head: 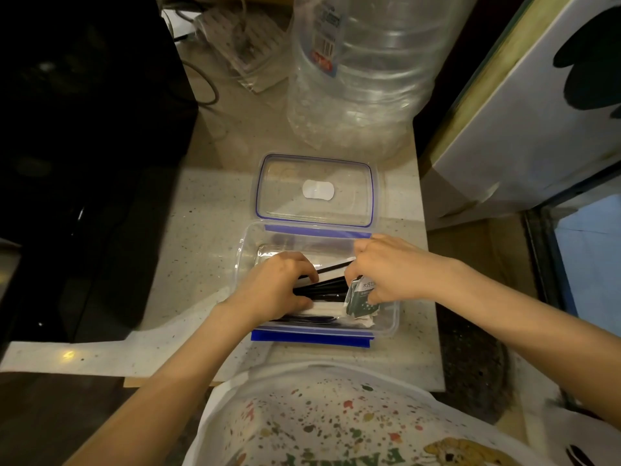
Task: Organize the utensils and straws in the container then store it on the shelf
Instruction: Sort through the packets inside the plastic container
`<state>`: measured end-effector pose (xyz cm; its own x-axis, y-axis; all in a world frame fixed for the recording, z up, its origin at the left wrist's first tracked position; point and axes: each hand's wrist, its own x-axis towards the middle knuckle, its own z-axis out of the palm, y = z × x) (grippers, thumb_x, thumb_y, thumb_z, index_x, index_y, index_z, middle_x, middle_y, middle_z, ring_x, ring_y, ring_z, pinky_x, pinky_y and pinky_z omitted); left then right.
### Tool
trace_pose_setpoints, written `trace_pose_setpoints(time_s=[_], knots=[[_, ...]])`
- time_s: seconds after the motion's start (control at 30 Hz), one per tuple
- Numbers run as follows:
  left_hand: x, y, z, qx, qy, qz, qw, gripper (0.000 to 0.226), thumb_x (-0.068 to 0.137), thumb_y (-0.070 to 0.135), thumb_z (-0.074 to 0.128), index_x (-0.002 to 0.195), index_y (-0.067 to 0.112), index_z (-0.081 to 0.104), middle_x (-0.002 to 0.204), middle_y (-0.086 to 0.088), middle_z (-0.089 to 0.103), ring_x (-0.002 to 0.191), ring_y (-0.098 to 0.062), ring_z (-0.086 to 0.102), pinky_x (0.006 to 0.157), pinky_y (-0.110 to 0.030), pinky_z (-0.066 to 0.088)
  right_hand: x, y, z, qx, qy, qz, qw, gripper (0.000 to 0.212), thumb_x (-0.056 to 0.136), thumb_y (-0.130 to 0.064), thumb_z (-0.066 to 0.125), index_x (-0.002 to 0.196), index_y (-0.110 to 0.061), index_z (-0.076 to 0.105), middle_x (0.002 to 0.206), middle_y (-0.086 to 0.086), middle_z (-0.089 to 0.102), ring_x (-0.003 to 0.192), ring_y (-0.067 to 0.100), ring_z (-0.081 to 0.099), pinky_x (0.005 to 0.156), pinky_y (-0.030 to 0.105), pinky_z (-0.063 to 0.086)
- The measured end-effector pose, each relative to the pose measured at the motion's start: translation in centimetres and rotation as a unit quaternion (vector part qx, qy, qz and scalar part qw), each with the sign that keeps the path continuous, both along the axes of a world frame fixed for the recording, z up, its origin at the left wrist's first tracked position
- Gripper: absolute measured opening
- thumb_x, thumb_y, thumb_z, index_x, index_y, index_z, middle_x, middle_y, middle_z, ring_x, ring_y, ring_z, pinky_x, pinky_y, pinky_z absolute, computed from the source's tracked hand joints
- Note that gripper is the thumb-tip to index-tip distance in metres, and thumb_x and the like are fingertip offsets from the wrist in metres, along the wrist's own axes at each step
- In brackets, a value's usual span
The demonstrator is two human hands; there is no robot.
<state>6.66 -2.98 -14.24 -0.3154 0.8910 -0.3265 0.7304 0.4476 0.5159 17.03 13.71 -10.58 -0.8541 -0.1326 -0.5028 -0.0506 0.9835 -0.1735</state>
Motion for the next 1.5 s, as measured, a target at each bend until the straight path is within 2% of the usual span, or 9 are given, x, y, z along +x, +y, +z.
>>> trace_pose_setpoints(time_s=[0.2,0.33,0.47,0.57,0.7,0.87,1.1,1.3,1.5], knots=[[-0.8,0.6,0.4,0.028,0.032,-0.021,0.999,0.018,0.080,0.019,0.067,0.098,0.015,0.067,0.109,-0.002,0.064,0.096,-0.020,0.060,0.086,-0.035,0.051,0.3,1.5,1.0,-0.132,0.084,-0.167,0.974,0.031,0.073,-0.032,0.075,0.101,-0.028,0.065,0.082,-0.008,0.050,0.073,0.006,0.046,0.059,0.019,0.034],[-1.5,1.4,0.6,0.045,0.065,-0.030,0.996,0.015,0.082,0.019,0.066,0.096,0.015,0.066,0.106,-0.003,0.064,0.092,-0.018,0.060,0.082,-0.034,0.052,1.1,2.1,1.6,-0.308,0.156,-0.336,0.876,0.025,0.066,-0.022,0.080,0.088,-0.024,0.069,0.078,-0.007,0.068,0.068,0.011,0.063,0.056,0.025,0.050],[-1.9,1.7,0.6,0.054,0.073,-0.027,0.996,0.013,0.083,0.019,0.064,0.095,0.013,0.066,0.105,-0.004,0.064,0.089,-0.018,0.060,0.079,-0.030,0.053,1.9,2.4,1.2,-0.448,0.144,-0.444,0.762,0.023,0.062,-0.014,0.082,0.081,-0.022,0.070,0.072,-0.005,0.074,0.068,0.005,0.069,0.053,0.014,0.052],[-1.9,1.5,0.6,0.071,0.069,-0.008,0.995,0.012,0.085,0.018,0.062,0.095,0.013,0.068,0.103,-0.005,0.066,0.089,-0.019,0.061,0.079,-0.031,0.053,2.3,2.5,0.8,-0.480,0.130,-0.479,0.724,0.025,0.056,-0.023,0.081,0.079,-0.022,0.071,0.073,-0.007,0.075,0.070,0.006,0.070,0.054,0.011,0.050],[-1.7,0.6,1.3,0.083,0.054,0.023,0.995,0.013,0.081,0.025,0.067,0.091,0.018,0.072,0.097,-0.002,0.068,0.083,-0.017,0.062,0.077,-0.037,0.055,2.5,2.4,0.8,-0.491,0.135,-0.493,0.706,0.025,0.052,-0.027,0.080,0.076,-0.024,0.072,0.075,-0.006,0.076,0.070,0.006,0.071,0.054,0.010,0.050],[0.1,0.2,2.0,-0.021,-0.123,-0.095,0.988,0.037,0.075,0.045,0.067,0.105,0.022,0.067,0.107,0.005,0.065,0.095,-0.007,0.059,0.086,-0.029,0.052,2.5,2.2,0.7,-0.495,0.138,-0.491,0.703,0.024,0.052,-0.029,0.081,0.075,-0.026,0.073,0.077,-0.007,0.076,0.072,0.006,0.071,0.055,0.010,0.050],[0.4,0.5,2.2,-0.050,-0.218,-0.120,0.967,0.029,0.086,0.033,0.059,0.108,0.017,0.067,0.111,-0.001,0.068,0.098,-0.009,0.061,0.089,-0.025,0.050,2.6,1.8,0.5,-0.495,0.140,-0.493,0.702,0.024,0.056,-0.024,0.082,0.077,-0.027,0.071,0.077,-0.009,0.075,0.073,0.006,0.071,0.055,0.011,0.051],[-0.4,0.6,1.1,-0.069,-0.088,-0.139,0.984,0.038,0.080,0.024,0.067,0.117,0.020,0.060,0.118,0.002,0.060,0.102,-0.010,0.056,0.090,-0.022,0.048,2.4,1.7,0.5,-0.490,0.142,-0.498,0.702,0.021,0.062,-0.018,0.081,0.078,-0.025,0.070,0.079,-0.007,0.076,0.075,0.007,0.071,0.059,0.013,0.054],[0.4,0.9,0.5,-0.053,0.009,-0.135,0.989,0.032,0.078,0.022,0.066,0.111,0.021,0.062,0.111,0.001,0.063,0.096,-0.017,0.058,0.083,-0.035,0.054,2.5,1.6,0.4,-0.497,0.148,-0.497,0.696,0.021,0.064,-0.016,0.081,0.080,-0.025,0.071,0.079,-0.006,0.076,0.075,0.009,0.071,0.061,0.014,0.055]])
